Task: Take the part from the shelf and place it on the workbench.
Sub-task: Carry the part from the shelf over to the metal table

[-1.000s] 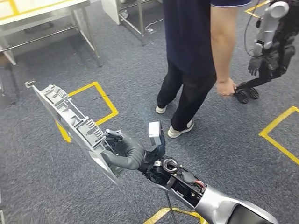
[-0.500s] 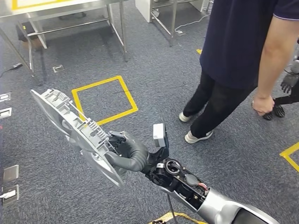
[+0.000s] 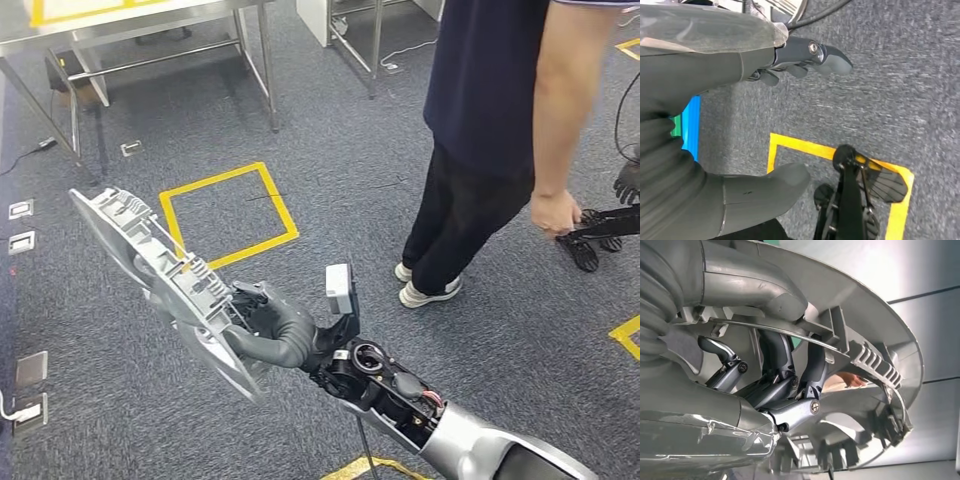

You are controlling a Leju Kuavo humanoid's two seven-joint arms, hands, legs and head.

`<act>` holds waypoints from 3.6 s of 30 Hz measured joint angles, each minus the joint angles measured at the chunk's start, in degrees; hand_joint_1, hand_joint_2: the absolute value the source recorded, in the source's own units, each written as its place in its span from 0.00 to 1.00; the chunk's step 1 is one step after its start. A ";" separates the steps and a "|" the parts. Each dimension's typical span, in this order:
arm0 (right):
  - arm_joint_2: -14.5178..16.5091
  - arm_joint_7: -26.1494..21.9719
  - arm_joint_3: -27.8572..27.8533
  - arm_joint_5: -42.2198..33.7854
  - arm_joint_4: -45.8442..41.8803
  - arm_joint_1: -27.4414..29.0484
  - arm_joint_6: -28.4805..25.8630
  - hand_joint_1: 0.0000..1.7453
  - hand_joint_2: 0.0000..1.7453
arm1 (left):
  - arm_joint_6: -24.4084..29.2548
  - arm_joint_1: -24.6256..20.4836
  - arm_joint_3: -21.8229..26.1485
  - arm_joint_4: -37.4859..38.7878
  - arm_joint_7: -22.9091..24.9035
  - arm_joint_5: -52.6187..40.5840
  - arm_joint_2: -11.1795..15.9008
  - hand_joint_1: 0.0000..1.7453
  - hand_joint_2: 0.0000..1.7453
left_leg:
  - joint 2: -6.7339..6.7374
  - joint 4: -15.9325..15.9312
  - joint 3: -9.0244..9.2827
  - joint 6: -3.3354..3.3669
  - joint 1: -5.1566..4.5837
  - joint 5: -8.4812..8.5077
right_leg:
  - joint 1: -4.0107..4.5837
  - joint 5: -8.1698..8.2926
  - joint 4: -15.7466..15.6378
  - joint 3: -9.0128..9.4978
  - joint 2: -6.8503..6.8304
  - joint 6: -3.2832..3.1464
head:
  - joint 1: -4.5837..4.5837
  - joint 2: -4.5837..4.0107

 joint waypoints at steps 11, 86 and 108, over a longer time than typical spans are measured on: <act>0.00 0.23 0.01 0.19 -0.01 0.01 0.01 1.00 1.00 | -0.27 0.00 -0.01 0.00 0.00 -0.04 0.04 0.00 1.00 | 0.00 -0.44 0.16 -0.61 0.03 0.13 | 0.04 -0.07 0.01 0.00 -0.01 -0.36 | -0.58 0.00; 0.45 1.19 0.36 4.45 0.30 0.22 2.03 1.00 1.00 | -0.30 -0.03 -0.90 0.04 -0.02 1.17 0.39 0.00 1.00 | 2.31 1.58 -1.70 -2.24 1.05 -0.70 | -0.20 0.74 -0.33 0.81 -0.06 -0.61 | -1.32 0.00; 0.58 1.38 1.07 4.35 0.07 -0.13 1.21 1.00 1.00 | -0.36 -0.42 -1.45 0.04 -0.21 1.64 0.44 0.00 1.00 | 1.78 5.90 0.83 -0.82 -0.27 -6.45 | -0.04 2.09 -0.82 -0.78 -0.33 -1.46 | -0.17 0.00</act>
